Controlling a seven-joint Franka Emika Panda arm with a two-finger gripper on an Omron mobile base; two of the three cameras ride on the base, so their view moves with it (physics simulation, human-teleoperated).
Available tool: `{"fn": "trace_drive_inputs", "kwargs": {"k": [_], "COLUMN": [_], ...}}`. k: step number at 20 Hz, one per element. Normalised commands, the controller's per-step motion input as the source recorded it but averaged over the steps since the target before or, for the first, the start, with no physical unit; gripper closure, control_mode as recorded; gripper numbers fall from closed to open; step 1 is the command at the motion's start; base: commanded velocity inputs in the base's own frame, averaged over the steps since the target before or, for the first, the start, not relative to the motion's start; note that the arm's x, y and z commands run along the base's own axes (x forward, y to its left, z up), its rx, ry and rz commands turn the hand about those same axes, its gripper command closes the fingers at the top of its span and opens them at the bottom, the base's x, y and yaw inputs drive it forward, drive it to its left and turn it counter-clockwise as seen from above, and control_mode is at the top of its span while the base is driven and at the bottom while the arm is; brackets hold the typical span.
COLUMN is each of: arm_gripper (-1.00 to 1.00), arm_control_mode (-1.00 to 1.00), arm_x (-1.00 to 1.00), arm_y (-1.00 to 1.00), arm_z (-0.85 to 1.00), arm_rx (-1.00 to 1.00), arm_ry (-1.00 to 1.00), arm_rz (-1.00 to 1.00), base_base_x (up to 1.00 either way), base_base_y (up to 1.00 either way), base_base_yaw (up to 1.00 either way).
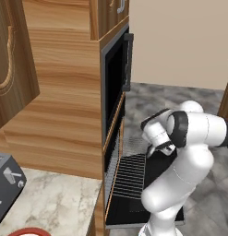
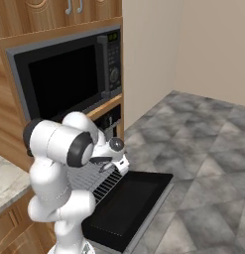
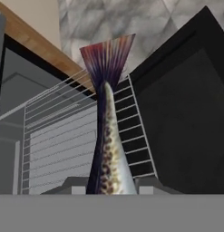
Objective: Place the fish on the rack of the oven, and slide the rack back inside. Close the oven door.
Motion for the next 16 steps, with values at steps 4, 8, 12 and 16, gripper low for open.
{"fn": "trace_drive_inputs", "kwargs": {"k": [4,8,12,16], "arm_gripper": [1.0,1.0,1.0,1.0], "arm_control_mode": [-1.0,-1.0,-1.0,-1.0], "arm_x": [0.24,0.24,0.24,0.35], "arm_y": [0.0,0.0,0.0,0.0], "arm_z": [-0.41,-0.38,-0.32,-0.36], "arm_rx": [0.02,0.06,0.06,0.04], "arm_ry": [-0.01,-0.05,-0.01,0.0], "arm_rz": [0.06,0.07,0.07,0.08], "base_base_x": [0.0,0.0,0.0,0.0], "base_base_y": [0.0,0.0,0.0,0.0], "base_base_yaw": [0.0,0.0,0.0,0.0]}}
